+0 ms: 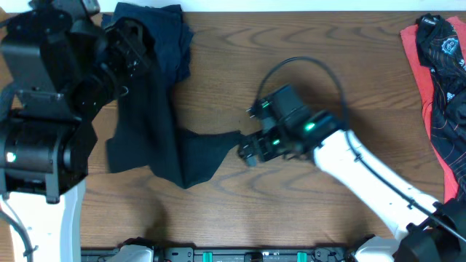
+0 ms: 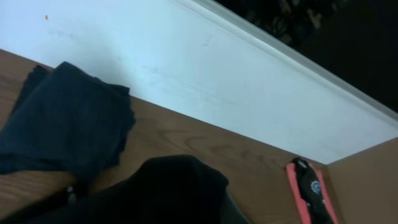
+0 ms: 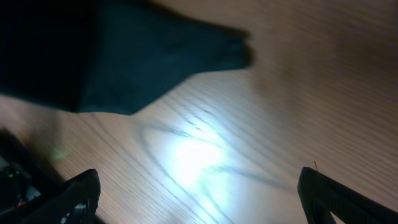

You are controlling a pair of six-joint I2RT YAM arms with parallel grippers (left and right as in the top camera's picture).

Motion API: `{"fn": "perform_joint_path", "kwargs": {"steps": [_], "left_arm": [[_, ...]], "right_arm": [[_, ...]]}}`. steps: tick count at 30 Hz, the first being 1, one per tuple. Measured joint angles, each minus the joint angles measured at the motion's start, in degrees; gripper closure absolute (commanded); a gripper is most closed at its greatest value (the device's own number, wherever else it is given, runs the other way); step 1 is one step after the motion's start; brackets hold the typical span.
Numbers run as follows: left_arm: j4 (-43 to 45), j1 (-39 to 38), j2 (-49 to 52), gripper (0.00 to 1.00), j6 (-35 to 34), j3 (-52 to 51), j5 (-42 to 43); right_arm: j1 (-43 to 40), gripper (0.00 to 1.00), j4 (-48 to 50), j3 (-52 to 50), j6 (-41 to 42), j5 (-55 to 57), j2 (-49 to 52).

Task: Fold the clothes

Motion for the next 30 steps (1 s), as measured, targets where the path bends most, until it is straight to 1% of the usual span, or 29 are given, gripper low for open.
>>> {"fn": "perform_joint_path", "kwargs": {"steps": [3,8,11,19,21,26,30], "left_arm": [[0.0,0.0,0.2,0.94,0.6,1.2,-2.1],[1.6,0.0,0.0,0.94,1.6,6.2,-5.6],[3.1,0.0,-0.2,0.94,2.0,8.1,-6.8],[2.4,0.0,-0.2,0.94,1.7,13.4,-7.3],[2.5,-0.2,-0.2,0.94,1.4,15.1,-7.3],[2.9,-1.8,-0.3,0.94,0.6,18.8,-7.5],[3.1,-2.4,-0.4,0.94,0.4,20.7,-7.7]], "right_arm": [[3.2,0.01,1.7,0.0,2.3,2.9,0.0],[3.5,0.01,5.9,0.0,4.7,5.5,0.0],[3.5,0.01,10.1,0.0,5.6,5.0,0.0],[3.6,0.01,23.8,0.0,9.6,1.8,0.0],[3.7,0.01,25.8,0.0,10.8,0.7,0.0],[6.1,0.01,27.4,0.0,14.6,-0.7,0.0],[11.5,0.01,27.7,0.0,16.1,-1.4,0.0]]}}
